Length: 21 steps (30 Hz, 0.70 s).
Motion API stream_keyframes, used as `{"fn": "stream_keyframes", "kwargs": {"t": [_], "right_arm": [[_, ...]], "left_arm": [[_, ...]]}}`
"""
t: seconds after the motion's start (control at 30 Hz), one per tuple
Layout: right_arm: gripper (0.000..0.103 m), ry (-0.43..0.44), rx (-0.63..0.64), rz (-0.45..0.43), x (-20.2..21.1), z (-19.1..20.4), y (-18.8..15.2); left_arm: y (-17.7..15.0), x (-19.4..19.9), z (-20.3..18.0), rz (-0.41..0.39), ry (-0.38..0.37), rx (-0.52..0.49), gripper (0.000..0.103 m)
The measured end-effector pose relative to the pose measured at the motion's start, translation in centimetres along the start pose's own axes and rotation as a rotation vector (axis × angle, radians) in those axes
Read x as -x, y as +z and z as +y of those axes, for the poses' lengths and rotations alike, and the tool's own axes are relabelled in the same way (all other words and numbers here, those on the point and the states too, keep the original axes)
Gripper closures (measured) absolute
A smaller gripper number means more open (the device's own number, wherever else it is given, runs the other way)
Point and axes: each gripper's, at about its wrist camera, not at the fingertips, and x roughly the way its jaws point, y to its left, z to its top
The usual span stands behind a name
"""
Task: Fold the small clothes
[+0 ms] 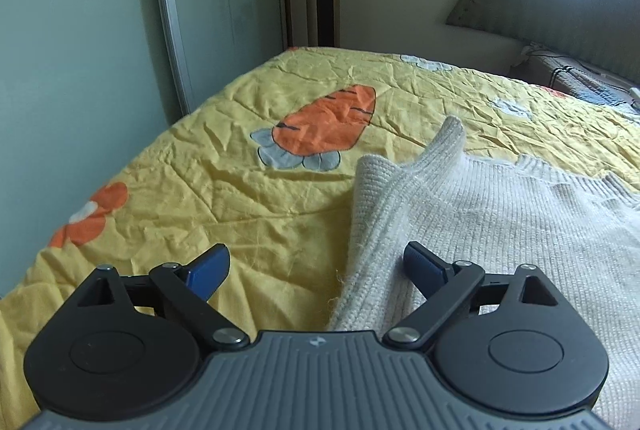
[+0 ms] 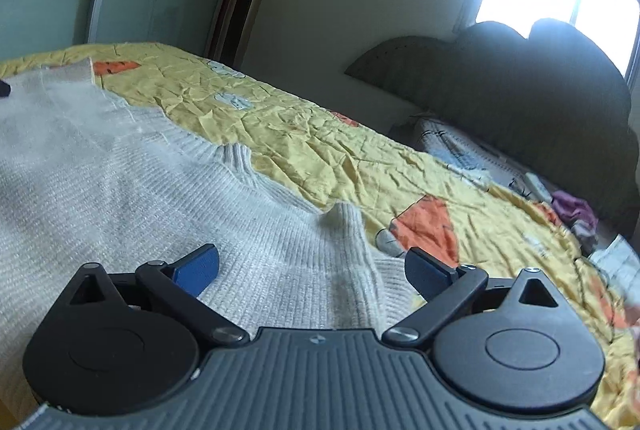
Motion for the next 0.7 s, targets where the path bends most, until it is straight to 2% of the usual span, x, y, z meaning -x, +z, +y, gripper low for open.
{"fn": "stream_keyframes", "kwargs": {"t": [0.1, 0.3, 0.43, 0.6, 0.7], "right_arm": [[0.004, -0.037, 0.051, 0.001, 0.1, -0.5, 0.4], [0.004, -0.004, 0.007, 0.085, -1.0, -0.8, 0.2], [0.002, -0.066, 0.098, 0.05, 1.1, 1.5, 1.1], [0.001, 0.117, 0.142, -0.053, 4.4, 6.0, 3.4], [0.001, 0.198, 0.177, -0.078, 5.4, 9.7, 4.6]], "left_arm": [[-0.5, 0.3, 0.6, 0.022, -0.036, 0.025, 0.008], [-0.8, 0.3, 0.5, 0.025, -0.046, 0.023, 0.008], [-0.7, 0.2, 0.6, 0.036, -0.055, 0.02, 0.008], [-0.8, 0.3, 1.1, 0.054, -0.073, 0.048, 0.008], [-0.9, 0.7, 1.3, 0.058, -0.081, 0.037, 0.008]]}}
